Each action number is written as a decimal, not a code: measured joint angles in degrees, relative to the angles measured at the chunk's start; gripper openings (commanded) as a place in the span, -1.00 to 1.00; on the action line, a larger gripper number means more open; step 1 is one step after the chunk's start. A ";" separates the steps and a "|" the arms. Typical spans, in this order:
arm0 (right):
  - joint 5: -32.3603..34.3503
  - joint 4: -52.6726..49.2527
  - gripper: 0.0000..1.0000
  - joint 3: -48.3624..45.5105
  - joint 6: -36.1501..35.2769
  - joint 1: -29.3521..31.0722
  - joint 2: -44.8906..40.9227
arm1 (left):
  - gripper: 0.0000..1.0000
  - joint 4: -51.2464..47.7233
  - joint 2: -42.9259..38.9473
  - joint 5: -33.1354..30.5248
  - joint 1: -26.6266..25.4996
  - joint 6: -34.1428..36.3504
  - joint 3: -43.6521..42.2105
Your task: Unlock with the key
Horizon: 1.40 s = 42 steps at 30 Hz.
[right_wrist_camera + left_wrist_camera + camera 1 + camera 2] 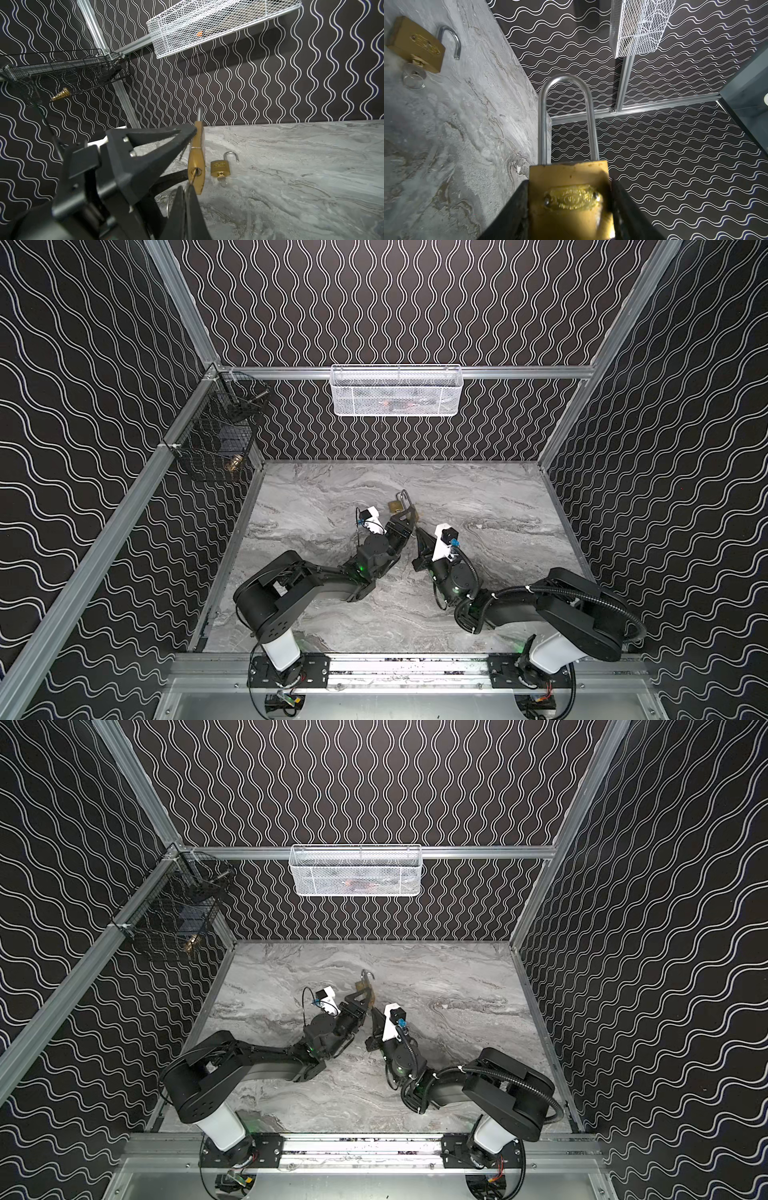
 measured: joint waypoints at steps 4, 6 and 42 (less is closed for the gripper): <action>-0.74 -0.55 -1.00 -0.74 0.96 -2.29 -2.38 | -0.74 -2.27 -0.46 4.90 -0.85 0.57 0.33; -0.42 -0.76 -1.00 -0.74 0.94 -2.38 -3.15 | -0.75 -1.68 -0.37 6.47 -1.38 0.42 0.66; -30.93 -60.02 -1.00 -18.43 35.39 -35.56 -42.88 | 0.45 -98.62 29.77 9.09 -4.85 72.67 62.47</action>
